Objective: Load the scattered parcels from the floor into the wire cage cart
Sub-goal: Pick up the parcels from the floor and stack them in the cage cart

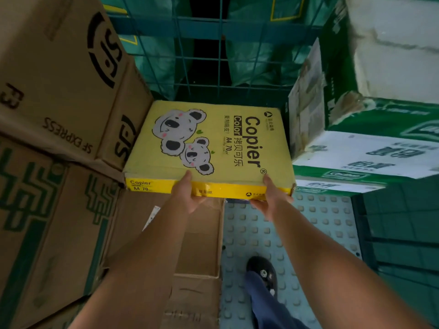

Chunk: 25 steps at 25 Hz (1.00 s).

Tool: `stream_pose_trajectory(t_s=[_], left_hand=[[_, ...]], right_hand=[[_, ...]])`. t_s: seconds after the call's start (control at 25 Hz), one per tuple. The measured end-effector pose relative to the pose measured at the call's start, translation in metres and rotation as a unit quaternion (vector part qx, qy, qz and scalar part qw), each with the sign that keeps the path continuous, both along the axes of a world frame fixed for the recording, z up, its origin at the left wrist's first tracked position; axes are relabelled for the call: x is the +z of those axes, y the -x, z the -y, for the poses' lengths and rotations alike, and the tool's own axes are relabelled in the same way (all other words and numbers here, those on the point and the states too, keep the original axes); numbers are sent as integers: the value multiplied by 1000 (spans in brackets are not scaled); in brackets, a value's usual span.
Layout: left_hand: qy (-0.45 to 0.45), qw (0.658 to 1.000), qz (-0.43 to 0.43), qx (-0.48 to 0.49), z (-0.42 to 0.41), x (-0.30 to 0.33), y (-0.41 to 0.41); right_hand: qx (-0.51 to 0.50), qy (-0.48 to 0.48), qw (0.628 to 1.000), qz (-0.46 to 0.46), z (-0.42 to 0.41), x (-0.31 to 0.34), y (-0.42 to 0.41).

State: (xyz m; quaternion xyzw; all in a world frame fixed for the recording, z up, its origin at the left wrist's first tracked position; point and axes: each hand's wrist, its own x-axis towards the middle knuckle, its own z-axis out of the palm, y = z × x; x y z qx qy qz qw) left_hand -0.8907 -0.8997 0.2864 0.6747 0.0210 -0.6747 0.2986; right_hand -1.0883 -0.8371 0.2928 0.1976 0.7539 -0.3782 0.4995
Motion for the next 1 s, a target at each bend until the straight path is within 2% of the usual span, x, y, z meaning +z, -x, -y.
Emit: stream_pose_trajectory(t_s=[0.08,0.24,0.44,0.56,0.72,0.88,1.0], left_hand=[[0,1000,22,-13,18,-12,2],[-30,999,5,34,30,-43,-11],[-30,997,66,-39,28,-80,-29],[-7,991,112,-69,26,-77,-33],[7,989,131,-64,14,-30,-42],[107,963,199,-149,-21,50,-59],[152,952,204,-169,-63,124,-77]], right_hand=[[-1,3,1000,-4,16,-15,6],[30,-27,999,6,32,-52,13],[31,-13,999,-26,28,-80,3],[49,-19,999,-13,24,-66,2],[109,9,994,-1,13,-19,-6],[95,65,993,-29,-14,72,-26],[127,131,983,-31,-59,139,-45]])
